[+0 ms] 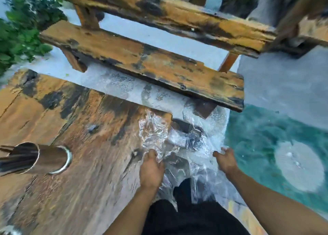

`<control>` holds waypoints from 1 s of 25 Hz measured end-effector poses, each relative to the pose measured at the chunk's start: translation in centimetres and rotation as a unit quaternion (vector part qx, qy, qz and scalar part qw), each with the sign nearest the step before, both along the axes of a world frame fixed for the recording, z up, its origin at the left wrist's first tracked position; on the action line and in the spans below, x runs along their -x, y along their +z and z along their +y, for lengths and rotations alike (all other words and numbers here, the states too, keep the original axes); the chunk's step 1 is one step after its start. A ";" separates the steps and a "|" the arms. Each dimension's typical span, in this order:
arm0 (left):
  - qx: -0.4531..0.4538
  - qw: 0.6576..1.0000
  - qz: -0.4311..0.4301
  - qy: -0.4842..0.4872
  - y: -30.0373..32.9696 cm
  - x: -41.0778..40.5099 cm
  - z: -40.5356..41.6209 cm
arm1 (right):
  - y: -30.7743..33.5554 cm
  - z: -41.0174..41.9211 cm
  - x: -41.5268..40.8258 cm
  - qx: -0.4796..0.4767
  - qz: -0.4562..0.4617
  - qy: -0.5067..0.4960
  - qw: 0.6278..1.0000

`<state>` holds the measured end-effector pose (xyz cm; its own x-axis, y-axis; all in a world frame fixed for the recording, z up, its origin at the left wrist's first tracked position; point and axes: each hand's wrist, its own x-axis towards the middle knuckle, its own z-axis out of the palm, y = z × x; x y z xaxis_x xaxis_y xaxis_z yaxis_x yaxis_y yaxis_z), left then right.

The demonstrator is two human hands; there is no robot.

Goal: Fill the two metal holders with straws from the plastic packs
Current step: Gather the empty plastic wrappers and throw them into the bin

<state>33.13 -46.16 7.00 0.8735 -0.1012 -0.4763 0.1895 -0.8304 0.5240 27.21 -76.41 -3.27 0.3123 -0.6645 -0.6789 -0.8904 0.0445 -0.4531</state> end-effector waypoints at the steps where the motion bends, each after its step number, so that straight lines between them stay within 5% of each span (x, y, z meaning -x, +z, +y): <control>1: 0.001 0.999 0.002 -0.033 -0.3 -1.0 -1.5 | 0.6 -0.4 -0.7 0.007 0.001 -0.015 1.000; 8: -0.087 0.968 0.120 -0.203 -7.2 -9.6 -14.6 | -3.8 -7.5 -7.9 -0.057 0.119 0.015 0.991; 18: -0.153 0.946 0.243 -0.148 -32.3 -18.3 -23.8 | -23.2 -8.6 -15.2 -0.037 0.142 0.202 0.968; 25: -0.150 0.943 0.292 -0.053 -52.8 -20.8 -28.9 | -43.7 -5.2 -20.7 -0.115 0.179 0.319 0.924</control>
